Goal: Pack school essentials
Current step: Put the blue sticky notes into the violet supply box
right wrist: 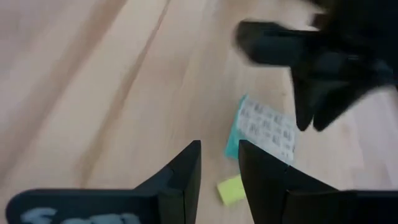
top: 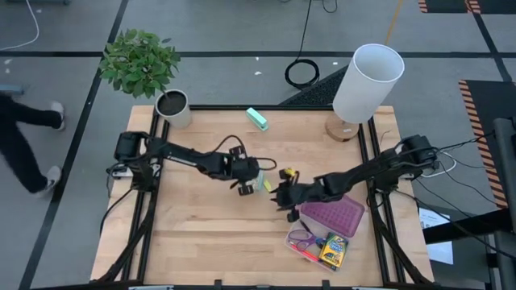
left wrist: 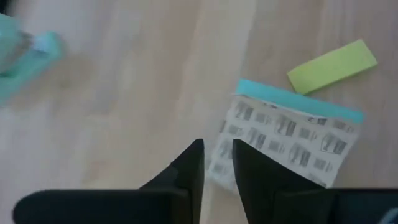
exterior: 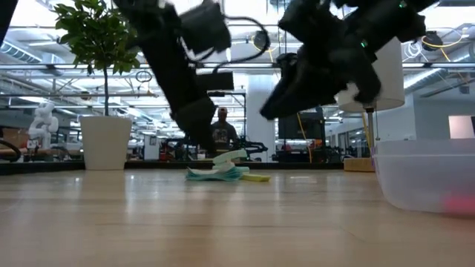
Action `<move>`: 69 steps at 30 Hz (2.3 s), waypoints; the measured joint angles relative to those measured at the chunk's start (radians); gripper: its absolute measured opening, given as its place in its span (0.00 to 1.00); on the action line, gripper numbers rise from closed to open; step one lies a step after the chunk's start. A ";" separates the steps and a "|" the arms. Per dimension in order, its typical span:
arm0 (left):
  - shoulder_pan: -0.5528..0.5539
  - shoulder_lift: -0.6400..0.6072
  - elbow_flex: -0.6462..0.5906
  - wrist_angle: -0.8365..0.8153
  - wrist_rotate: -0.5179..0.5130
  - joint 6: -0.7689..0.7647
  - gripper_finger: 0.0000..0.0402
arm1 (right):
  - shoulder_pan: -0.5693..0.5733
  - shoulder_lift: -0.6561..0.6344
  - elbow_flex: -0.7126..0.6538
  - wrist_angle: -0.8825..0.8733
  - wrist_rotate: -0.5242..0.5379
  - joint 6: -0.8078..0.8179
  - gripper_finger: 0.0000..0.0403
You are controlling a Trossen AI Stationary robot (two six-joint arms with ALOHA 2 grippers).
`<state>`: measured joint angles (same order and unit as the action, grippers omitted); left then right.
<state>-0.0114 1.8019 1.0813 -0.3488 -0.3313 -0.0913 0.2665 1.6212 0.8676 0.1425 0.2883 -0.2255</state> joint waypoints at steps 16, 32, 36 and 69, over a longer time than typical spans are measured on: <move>0.079 -0.004 -0.253 0.404 0.225 0.090 0.03 | -0.043 0.196 0.141 -0.055 -0.027 -0.269 0.25; -0.005 -0.014 -0.311 0.543 0.461 0.328 0.02 | -0.016 0.246 0.224 -0.255 0.024 -0.330 0.25; -0.030 -0.096 -0.308 0.487 0.363 0.304 0.01 | 0.003 0.240 0.224 -0.264 0.026 -0.309 0.25; -0.121 0.035 -0.301 0.552 0.249 0.065 0.02 | 0.016 0.352 0.226 -0.067 0.043 -0.520 0.53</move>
<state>-0.1322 1.8374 0.7807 0.2028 -0.0826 -0.0258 0.2826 1.9728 1.0935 0.0760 0.3315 -0.7456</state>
